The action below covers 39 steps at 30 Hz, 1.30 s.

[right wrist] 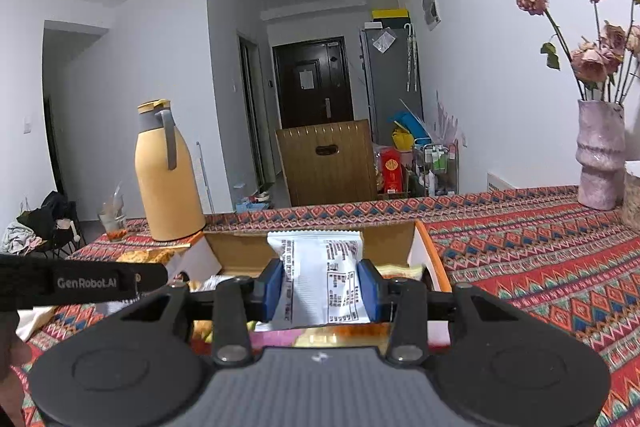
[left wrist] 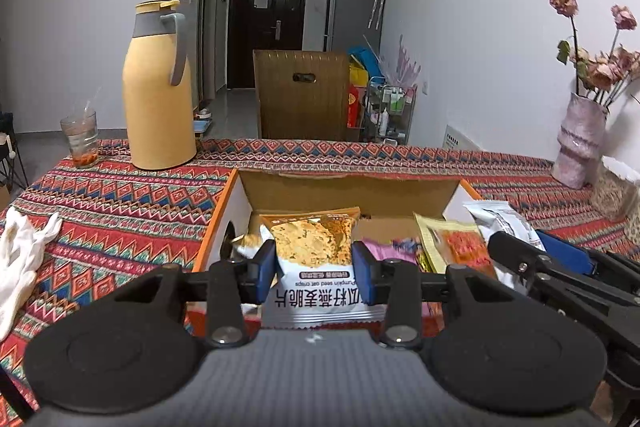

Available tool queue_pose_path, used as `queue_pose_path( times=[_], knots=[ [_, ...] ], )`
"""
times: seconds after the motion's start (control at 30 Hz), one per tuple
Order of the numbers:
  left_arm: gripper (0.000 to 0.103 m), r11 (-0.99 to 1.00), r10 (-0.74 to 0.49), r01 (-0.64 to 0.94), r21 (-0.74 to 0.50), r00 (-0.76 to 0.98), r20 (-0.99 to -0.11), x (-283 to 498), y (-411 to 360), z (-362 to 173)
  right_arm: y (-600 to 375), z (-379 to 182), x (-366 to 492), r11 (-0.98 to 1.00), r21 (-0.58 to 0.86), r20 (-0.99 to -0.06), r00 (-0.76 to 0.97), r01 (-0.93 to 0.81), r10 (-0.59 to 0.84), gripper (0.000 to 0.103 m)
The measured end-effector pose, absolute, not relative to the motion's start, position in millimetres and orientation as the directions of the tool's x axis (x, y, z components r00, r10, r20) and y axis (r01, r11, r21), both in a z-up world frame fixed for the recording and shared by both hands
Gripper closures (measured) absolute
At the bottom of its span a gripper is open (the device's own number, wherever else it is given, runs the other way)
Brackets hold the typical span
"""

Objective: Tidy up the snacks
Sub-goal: 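Carry both packets over the orange box and lower them inside, then open both grippers to release the packets and withdraw from the box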

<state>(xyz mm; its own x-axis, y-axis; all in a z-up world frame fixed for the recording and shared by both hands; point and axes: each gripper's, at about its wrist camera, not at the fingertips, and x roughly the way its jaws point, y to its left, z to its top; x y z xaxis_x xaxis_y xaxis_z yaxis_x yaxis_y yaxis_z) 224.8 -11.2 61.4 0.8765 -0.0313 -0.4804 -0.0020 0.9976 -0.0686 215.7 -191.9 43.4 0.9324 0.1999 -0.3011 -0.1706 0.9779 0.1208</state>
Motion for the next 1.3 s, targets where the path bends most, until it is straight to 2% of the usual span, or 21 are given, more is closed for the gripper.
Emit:
queue_pose_path(
  times=[0.23, 0.37, 0.53, 0.97, 1.0, 1.07, 1.13, 1.17, 1.2, 1.23, 1.3],
  knots=[
    [0.062, 0.995, -0.015, -0.033, -0.095, 0.886, -0.463, 263.1, -6.1, 62.9, -186.5, 39.9, 259.4, 0.979, 0.119, -0.29, 0.937, -0.165, 0.193, 0.063],
    [0.062, 0.993, -0.01, -0.045, -0.108, 0.888, -0.46, 282.0, -0.6, 54.5, -189.0, 24.3, 276.9, 0.975, 0.148, -0.334, 0.919, -0.168, 0.209, 0.063],
    [0.062, 0.993, -0.016, -0.046, -0.109, 0.857, -0.516, 300.1, 4.3, 31.9, -188.6, 14.3, 285.2, 0.975, 0.155, -0.371, 0.906, -0.159, 0.207, 0.063],
    [0.06, 0.992, -0.026, -0.041, -0.118, 0.858, -0.514, 294.2, 5.6, 23.2, -183.8, 5.0, 285.3, 0.98, 0.131, -0.403, 0.895, -0.151, 0.192, 0.06],
    [0.056, 0.992, -0.026, -0.043, -0.122, 0.86, -0.51, 293.5, 6.1, 24.2, -184.7, 5.2, 285.1, 0.98, 0.135, -0.403, 0.895, -0.149, 0.191, 0.057],
    [0.042, 0.991, -0.018, -0.051, -0.126, 0.868, -0.495, 290.0, 7.8, 26.4, -187.7, 6.6, 282.7, 0.98, 0.147, -0.393, 0.901, -0.135, 0.184, 0.035],
    [0.022, 0.991, -0.001, -0.064, -0.12, 0.878, -0.479, 286.4, 8.4, 28.8, -190.7, 8.7, 278.8, 0.981, 0.153, -0.374, 0.911, -0.121, 0.171, 0.02],
    [0.02, 0.991, 0.004, -0.067, -0.117, 0.884, -0.468, 284.7, 8.3, 30.0, -192.2, 9.7, 276.9, 0.98, 0.159, -0.365, 0.916, -0.117, 0.169, 0.012],
    [0.015, 0.991, 0.005, -0.066, -0.116, 0.887, -0.461, 283.5, 8.2, 31.2, -193.8, 10.6, 275.1, 0.979, 0.166, -0.356, 0.919, -0.115, 0.168, 0.008],
    [0.004, 0.991, 0.006, -0.067, -0.117, 0.89, -0.457, 283.0, 8.3, 32.1, -195.5, 11.3, 274.2, 0.979, 0.171, -0.35, 0.922, -0.112, 0.167, 0.003],
    [0.0, 0.99, 0.023, -0.08, -0.112, 0.898, -0.439, 280.4, 8.1, 33.5, -196.8, 12.2, 272.1, 0.979, 0.174, -0.34, 0.927, -0.107, 0.161, 0.0]
  ],
)
